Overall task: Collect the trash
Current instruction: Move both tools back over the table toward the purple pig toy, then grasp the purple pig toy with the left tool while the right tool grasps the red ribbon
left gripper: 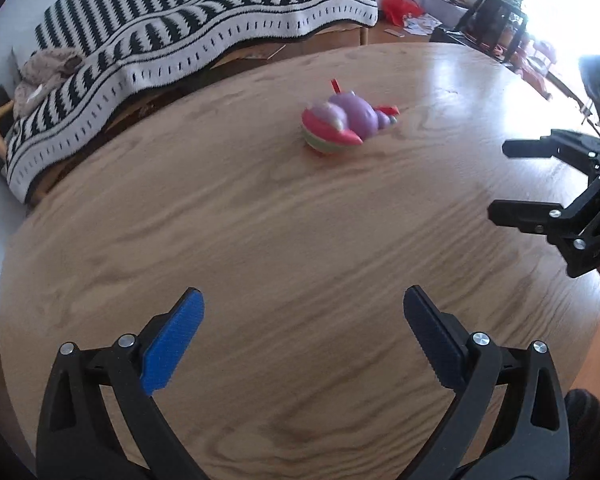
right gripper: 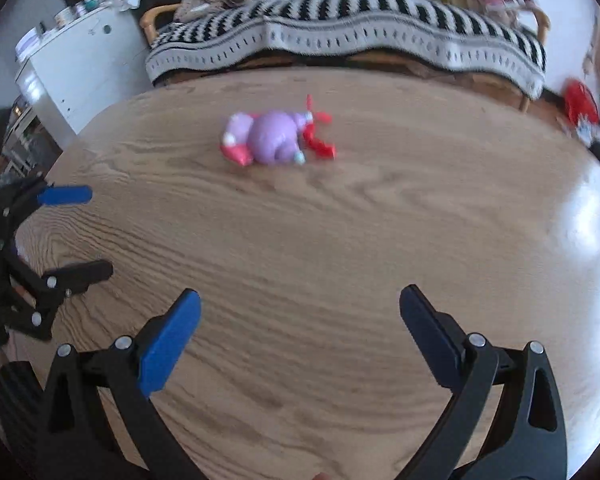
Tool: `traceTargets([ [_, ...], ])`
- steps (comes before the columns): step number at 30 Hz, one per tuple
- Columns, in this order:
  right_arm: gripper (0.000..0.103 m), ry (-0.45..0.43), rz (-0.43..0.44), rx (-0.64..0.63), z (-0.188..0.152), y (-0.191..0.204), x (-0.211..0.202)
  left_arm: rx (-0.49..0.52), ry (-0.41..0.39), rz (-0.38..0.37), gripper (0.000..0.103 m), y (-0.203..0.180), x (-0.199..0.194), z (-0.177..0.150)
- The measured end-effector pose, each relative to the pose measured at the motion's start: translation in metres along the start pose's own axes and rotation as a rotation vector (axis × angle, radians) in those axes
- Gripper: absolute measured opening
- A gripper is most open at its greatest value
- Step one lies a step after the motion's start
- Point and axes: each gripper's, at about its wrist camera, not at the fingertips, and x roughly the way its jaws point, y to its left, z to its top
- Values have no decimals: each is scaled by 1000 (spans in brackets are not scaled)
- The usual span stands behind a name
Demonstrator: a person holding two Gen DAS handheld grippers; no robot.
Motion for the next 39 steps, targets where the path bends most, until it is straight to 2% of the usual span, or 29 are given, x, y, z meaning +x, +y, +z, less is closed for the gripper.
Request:
traceTargets([
  [4, 96, -10, -36, -138, 23, 6, 6, 32, -11, 30, 97, 26, 2, 27],
  [8, 96, -5, -21, -165, 46, -1, 23, 46, -22, 38, 97, 43, 13, 48],
  [13, 96, 24, -21, -207, 62, -13, 47, 98, -41, -73, 97, 29, 31, 60],
  [17, 96, 66, -31, -259, 65, -20, 64, 165, -29, -74, 97, 8, 55, 73],
  [24, 96, 70, -30, -269, 63, -36, 71, 132, -54, -147, 97, -1, 76, 103],
  [31, 77, 63, -2, -290, 74, -41, 74, 199, -54, -170, 97, -16, 87, 116],
  [35, 73, 63, 14, -335, 81, -34, 81, 258, -63, -160, 97, -24, 88, 119],
  [37, 73, 57, -2, -356, 84, -29, 84, 302, -51, -136, 89, -27, 91, 119],
  [38, 73, 52, 0, -358, 85, -28, 86, 311, -36, -127, 74, -27, 95, 119],
  [39, 73, 46, 4, -360, 87, -27, 88, 297, -17, -145, 67, -24, 99, 119],
])
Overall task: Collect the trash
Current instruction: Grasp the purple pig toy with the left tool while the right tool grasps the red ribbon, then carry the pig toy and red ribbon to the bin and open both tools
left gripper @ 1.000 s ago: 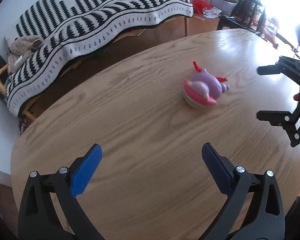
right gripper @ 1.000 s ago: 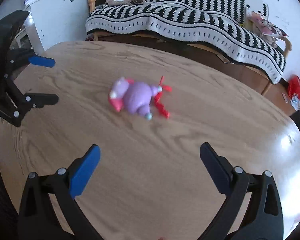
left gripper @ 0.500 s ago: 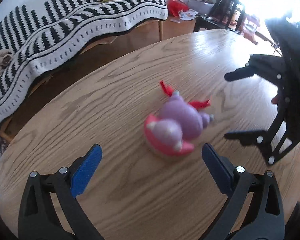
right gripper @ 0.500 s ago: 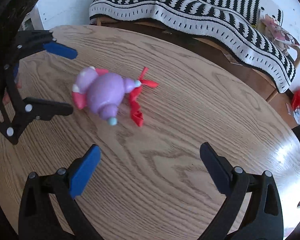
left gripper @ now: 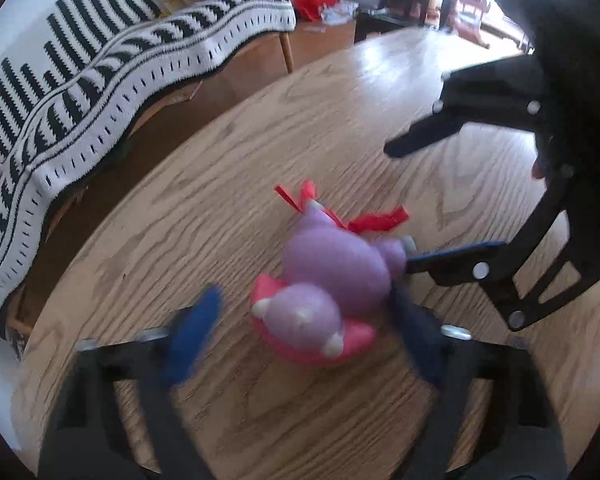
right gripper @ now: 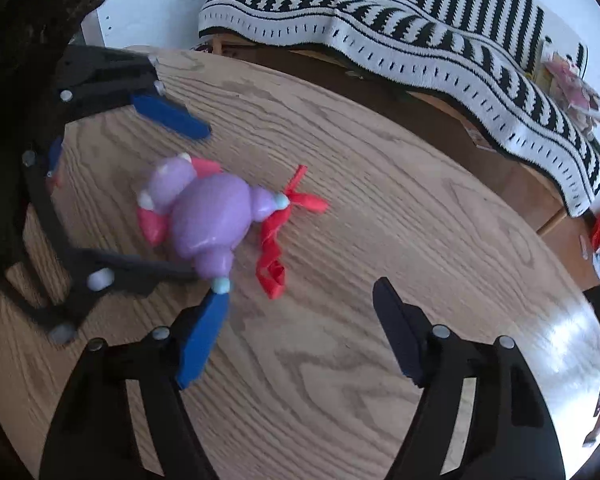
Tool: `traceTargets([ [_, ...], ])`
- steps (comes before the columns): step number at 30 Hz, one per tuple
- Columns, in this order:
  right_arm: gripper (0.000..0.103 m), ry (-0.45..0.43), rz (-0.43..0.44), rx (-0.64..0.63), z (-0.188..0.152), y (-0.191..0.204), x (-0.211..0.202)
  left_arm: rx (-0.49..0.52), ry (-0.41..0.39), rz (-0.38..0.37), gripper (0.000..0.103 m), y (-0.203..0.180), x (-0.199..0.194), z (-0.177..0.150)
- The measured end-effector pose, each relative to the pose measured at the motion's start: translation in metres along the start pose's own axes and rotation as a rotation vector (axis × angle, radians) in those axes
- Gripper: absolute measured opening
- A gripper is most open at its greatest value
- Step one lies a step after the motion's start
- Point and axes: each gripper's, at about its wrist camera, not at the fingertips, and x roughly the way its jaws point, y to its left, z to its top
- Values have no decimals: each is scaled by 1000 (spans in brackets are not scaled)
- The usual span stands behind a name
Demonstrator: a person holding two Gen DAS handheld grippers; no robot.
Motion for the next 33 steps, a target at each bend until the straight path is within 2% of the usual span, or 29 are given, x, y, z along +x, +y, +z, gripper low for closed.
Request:
traceTargets([
  [2, 73, -11, 11, -8, 4, 2, 3, -58, -9, -35, 66, 8, 2, -1],
  [8, 73, -21, 20, -17, 9, 2, 7, -52, -26, -34, 61, 9, 1, -4],
  [14, 73, -36, 37, 20, 9, -3, 9, -103, -53, -21, 55, 20, -6, -20],
  [19, 70, -42, 52, 68, 13, -4, 13, -123, -42, -7, 54, 25, -9, -25],
  [21, 65, -40, 44, 95, 13, -3, 14, -128, -41, -3, 54, 26, -9, -25],
  [22, 55, -39, 39, 103, 14, -2, 13, -131, -44, -1, 54, 26, -10, -26],
  [23, 33, -39, 37, 111, 15, -2, 12, -133, -47, 2, 54, 26, -10, -26],
  [24, 21, -34, 37, 124, 15, -2, 11, -135, -50, 4, 54, 25, -10, -27],
  [25, 14, -28, 36, 139, 15, -2, 11, -138, -53, 6, 54, 25, -10, -28],
  [33, 12, -35, 4, 181, 12, 3, 7, -156, -69, 21, 54, 21, -12, -31],
])
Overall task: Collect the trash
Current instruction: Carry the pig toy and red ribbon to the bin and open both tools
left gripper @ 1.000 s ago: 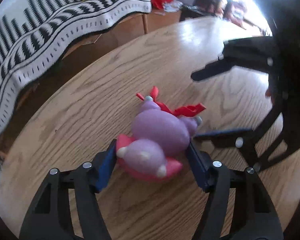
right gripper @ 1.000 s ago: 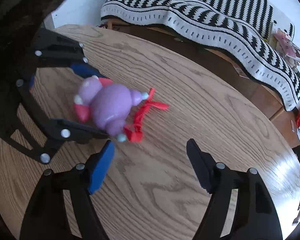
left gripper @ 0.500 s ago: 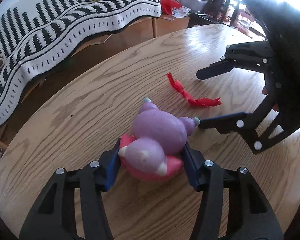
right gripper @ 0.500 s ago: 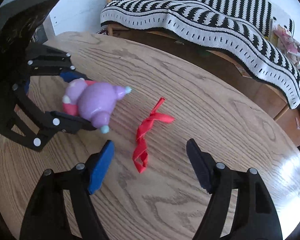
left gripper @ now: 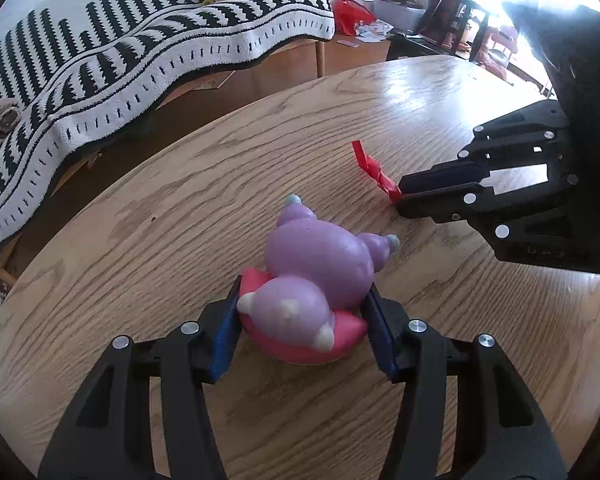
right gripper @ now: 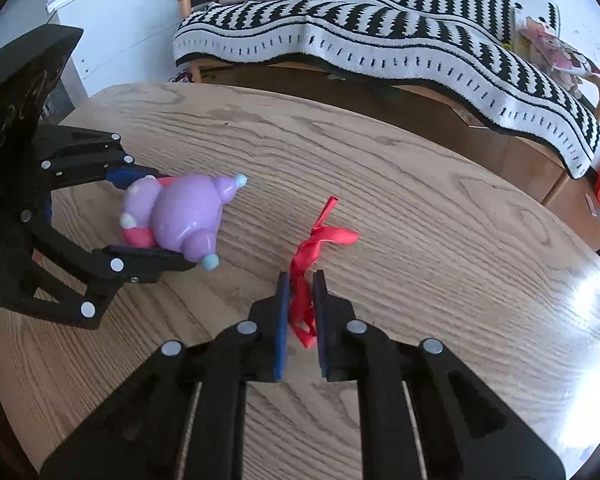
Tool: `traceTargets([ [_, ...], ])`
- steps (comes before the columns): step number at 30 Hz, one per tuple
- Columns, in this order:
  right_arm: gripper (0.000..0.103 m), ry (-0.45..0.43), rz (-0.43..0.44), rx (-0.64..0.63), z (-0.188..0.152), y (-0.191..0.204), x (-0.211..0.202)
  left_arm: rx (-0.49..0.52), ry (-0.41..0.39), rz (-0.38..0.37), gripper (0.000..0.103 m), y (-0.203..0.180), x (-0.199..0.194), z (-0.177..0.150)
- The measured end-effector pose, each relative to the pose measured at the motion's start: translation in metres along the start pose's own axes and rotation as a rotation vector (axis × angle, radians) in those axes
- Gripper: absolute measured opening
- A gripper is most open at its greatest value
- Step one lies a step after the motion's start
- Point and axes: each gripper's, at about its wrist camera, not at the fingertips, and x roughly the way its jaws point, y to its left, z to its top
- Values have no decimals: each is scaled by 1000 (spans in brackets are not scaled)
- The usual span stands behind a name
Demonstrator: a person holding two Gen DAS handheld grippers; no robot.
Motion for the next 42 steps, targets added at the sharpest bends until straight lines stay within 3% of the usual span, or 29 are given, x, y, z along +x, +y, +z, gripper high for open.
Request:
traceTargets([
  [8, 12, -25, -47, 87, -9, 8, -9, -71, 2, 86, 50, -3, -8, -7],
  [14, 12, -156, 6, 182, -35, 18, -85, -81, -26, 111, 49, -26, -59, -22],
  [17, 12, -200, -9, 191, -57, 25, -133, -98, -64, 80, 49, -52, -94, -25],
  [21, 12, -254, -37, 261, -116, 32, -210, -127, -112, -21, 49, -106, -140, -32],
  [25, 12, -269, -106, 300, -185, 39, -282, -88, -171, -108, 49, -180, -184, -43],
  [29, 12, -293, -154, 389, -267, 46, -343, -118, -150, -283, 49, -261, -194, -79],
  [33, 12, -293, -144, 517, -353, 57, -357, -72, -67, -369, 49, -350, -177, -128],
  [36, 12, -286, -102, 668, -420, 62, -345, -65, 15, -424, 49, -392, -158, -161],
  [42, 12, -247, -37, 907, -523, 66, -320, 40, 154, -365, 49, -445, -118, -209],
])
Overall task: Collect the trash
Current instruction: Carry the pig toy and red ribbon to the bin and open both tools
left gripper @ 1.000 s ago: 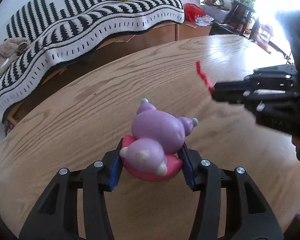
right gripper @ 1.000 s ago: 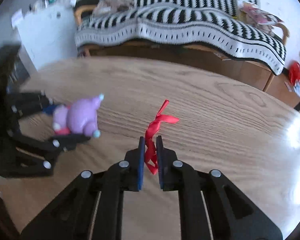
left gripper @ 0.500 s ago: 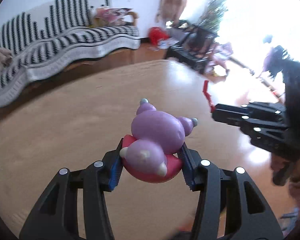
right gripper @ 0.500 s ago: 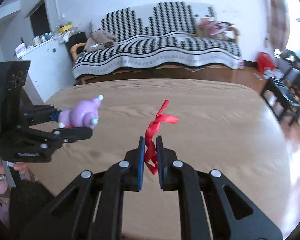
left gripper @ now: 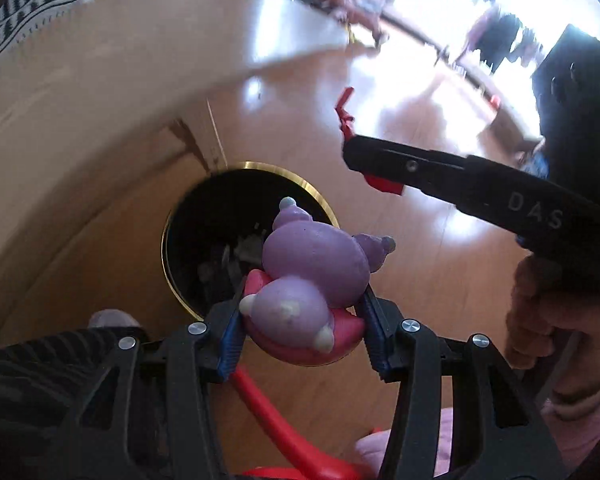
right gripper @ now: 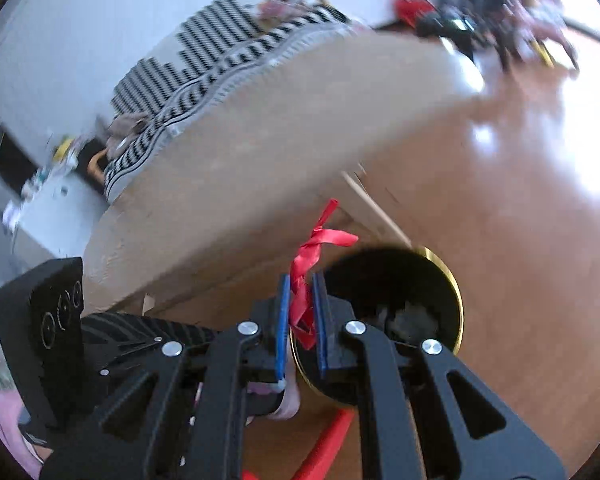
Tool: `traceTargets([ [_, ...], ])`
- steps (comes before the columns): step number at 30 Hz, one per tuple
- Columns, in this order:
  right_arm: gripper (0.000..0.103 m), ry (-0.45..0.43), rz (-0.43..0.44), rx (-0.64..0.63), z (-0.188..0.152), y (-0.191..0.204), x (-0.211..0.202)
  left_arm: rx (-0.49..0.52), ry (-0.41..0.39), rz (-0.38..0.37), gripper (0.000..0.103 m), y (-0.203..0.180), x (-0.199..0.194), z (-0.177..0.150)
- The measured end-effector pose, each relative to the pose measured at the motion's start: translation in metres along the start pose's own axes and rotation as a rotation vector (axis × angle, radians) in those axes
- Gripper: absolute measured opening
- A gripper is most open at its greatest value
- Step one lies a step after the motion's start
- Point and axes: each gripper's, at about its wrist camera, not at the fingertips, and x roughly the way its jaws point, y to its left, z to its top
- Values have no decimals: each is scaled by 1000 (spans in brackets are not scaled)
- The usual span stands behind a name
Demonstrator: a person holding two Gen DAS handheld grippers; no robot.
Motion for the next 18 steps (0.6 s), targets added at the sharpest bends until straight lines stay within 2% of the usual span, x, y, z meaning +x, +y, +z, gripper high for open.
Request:
traceTargets([
  [3, 12, 27, -5, 28, -12, -14, 3, -12, 7, 14, 49, -1, 9, 3],
  [6, 12, 19, 0, 25, -12, -19, -1, -7, -10, 28, 50, 0, 14, 10],
  [11, 12, 50, 3, 32, -18, -21, 13, -25, -19, 52, 50, 3, 28, -4],
  [15, 12, 91, 0, 50, -12, -15, 35, -52, -76, 34, 51, 7, 20, -1],
  [18, 12, 100, -25, 45, -8, -13, 42, -50, -45, 41, 51, 7, 28, 1],
])
